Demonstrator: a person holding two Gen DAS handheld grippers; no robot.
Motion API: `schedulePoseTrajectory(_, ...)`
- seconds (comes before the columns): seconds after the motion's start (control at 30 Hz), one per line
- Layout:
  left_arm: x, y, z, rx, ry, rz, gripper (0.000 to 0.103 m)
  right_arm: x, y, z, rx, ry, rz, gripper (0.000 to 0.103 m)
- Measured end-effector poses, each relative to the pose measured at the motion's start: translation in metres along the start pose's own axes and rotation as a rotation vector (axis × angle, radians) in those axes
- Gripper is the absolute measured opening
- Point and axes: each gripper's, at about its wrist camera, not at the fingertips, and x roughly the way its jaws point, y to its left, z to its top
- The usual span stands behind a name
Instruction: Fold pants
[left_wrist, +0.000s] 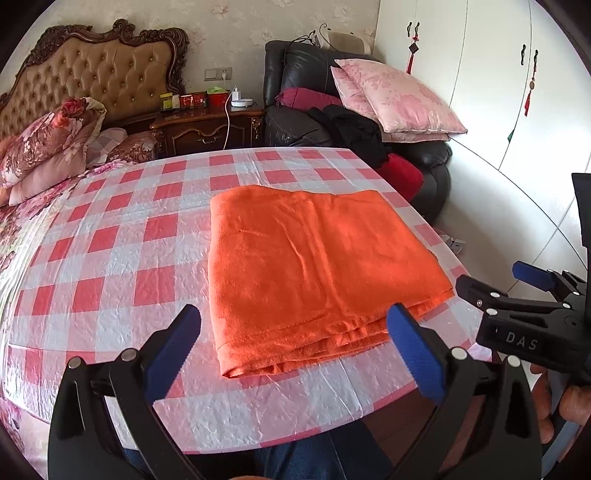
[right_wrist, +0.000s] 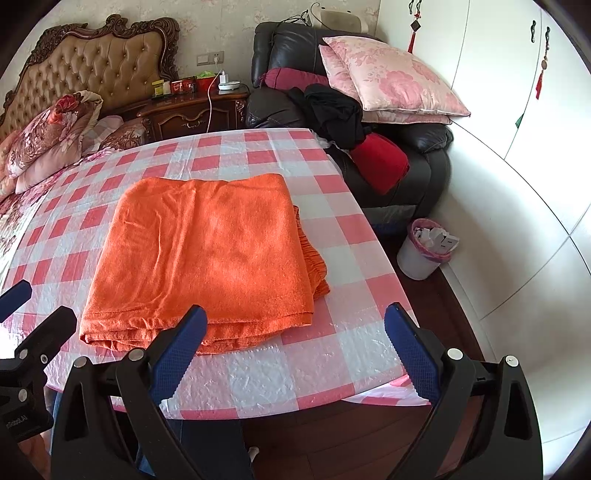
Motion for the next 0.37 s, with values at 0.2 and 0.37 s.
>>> schedulePoseTrajectory(0.2,0.0046,-0.0044,0.0002,0.014,0.019,-0.028,0.101,0.0009,0.0007,-0.0003,0.0,0.0,-0.002,0.093)
schedulePoseTrajectory(0.37,0.005,-0.0065,0.0009,0.018,0.016,-0.036,0.101,0.0013,0.0005,-0.0012,0.001,0.001,-0.002,0.093)
